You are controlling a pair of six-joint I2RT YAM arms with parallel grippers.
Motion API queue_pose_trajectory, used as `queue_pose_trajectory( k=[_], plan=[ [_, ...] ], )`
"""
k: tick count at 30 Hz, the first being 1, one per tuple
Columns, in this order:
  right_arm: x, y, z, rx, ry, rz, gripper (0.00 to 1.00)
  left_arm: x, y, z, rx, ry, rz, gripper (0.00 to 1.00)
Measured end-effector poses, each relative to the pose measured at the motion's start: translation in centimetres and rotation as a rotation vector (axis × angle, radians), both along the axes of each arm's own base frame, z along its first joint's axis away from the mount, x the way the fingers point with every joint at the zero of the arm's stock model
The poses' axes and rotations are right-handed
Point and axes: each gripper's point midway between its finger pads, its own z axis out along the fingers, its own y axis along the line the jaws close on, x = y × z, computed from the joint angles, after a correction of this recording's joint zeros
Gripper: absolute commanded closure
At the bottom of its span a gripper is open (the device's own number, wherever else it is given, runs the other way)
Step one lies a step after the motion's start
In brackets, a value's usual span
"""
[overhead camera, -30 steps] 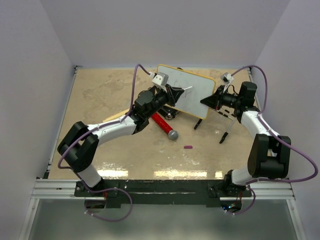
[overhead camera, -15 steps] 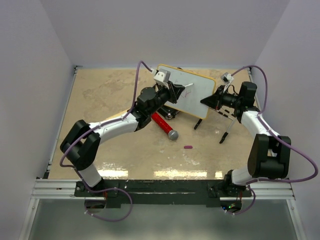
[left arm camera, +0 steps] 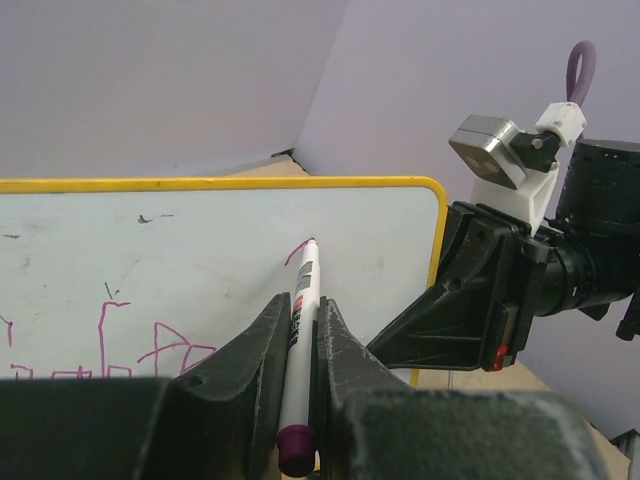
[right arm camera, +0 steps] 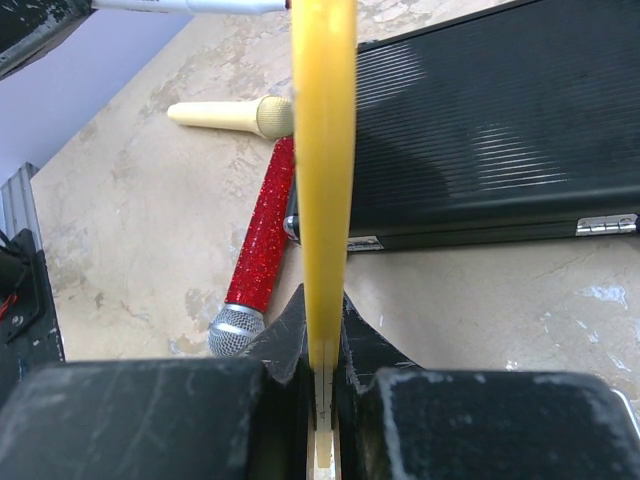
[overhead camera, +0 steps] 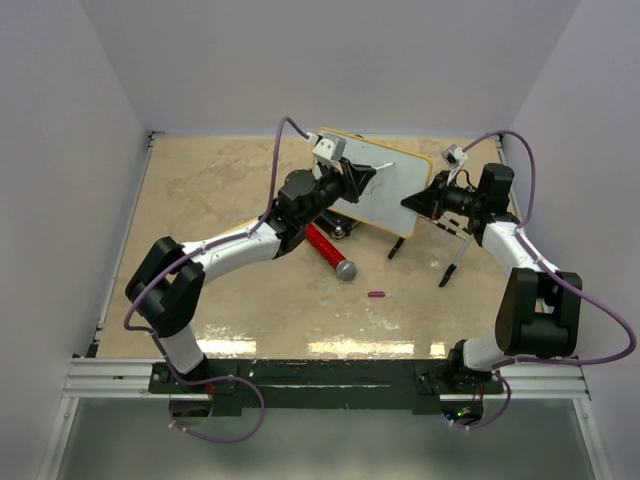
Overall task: Write a sentence on the whiteboard
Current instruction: Write with the whiteboard marker without the cap on the whiteboard.
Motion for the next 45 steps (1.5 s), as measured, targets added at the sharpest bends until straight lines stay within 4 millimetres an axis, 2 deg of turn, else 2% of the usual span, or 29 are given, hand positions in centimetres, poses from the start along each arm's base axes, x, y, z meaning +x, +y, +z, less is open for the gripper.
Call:
queue_pose_trajectory(
  k=[9,17,33,45],
  plan=[
    [0.1,0.0,0.0,-0.002,0.001,-0.006,1.00,-0.3,-1.2,0.5,-0.007,-0.010,-0.033,1.00],
    [0.0,0.0,0.1,-0.006,-0.007,-0.004,1.00,-0.5,0.0,-0.4,0.004,0.006,0.010,1.00],
    [0.0,0.1,0.1,-0.009,-0.010,-0.003,1.00,-0.3,0.4,0.3,0.009,-0.017,0.038,1.00],
    [0.0,0.1,0.1,-0.009,-0.011,-0.002,1.00,-0.1,0.2,1.9,-0.013,-0.040,0.036,1.00]
  ],
)
